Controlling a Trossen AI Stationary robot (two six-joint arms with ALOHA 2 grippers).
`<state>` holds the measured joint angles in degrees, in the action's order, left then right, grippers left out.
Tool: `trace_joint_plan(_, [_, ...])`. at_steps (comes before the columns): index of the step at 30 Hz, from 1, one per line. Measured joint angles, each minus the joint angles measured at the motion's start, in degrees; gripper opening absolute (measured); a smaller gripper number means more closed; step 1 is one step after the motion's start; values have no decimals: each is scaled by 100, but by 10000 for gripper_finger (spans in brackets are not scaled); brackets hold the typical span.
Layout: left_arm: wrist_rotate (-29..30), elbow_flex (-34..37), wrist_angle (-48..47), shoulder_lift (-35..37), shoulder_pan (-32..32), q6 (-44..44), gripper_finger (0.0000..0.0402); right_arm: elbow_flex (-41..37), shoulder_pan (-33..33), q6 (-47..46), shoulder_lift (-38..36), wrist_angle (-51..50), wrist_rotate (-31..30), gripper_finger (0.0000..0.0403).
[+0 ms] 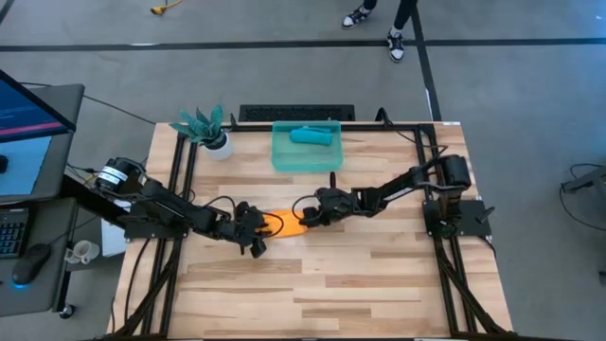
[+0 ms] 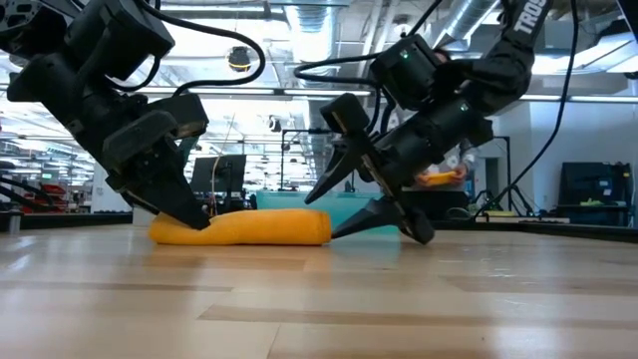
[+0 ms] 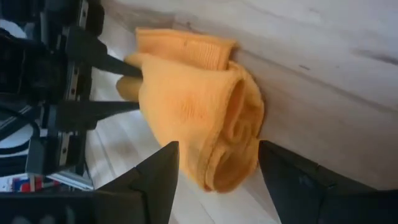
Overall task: Roll microfiber towels into tight, uniform cylinder then place into a basket
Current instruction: Put the yellow microfiber cloth into the green bin
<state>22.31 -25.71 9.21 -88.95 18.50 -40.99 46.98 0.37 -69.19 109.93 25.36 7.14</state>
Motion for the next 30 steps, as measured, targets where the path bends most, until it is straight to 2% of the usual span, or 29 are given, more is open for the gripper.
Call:
trace_joint_plan(9, [-257, 10, 498, -13, -78, 11, 128, 17, -2, 31, 4, 5, -32, 244])
trace_joint_plan(25, [-152, 7, 816, -15, -470, -189, 128, 22, 241, 20, 0, -166, 180, 244])
trace_joint_plan(30, [-126, 7, 842, -15, -516, -36, 128, 20, 203, 28, 4, -169, 25, 221])
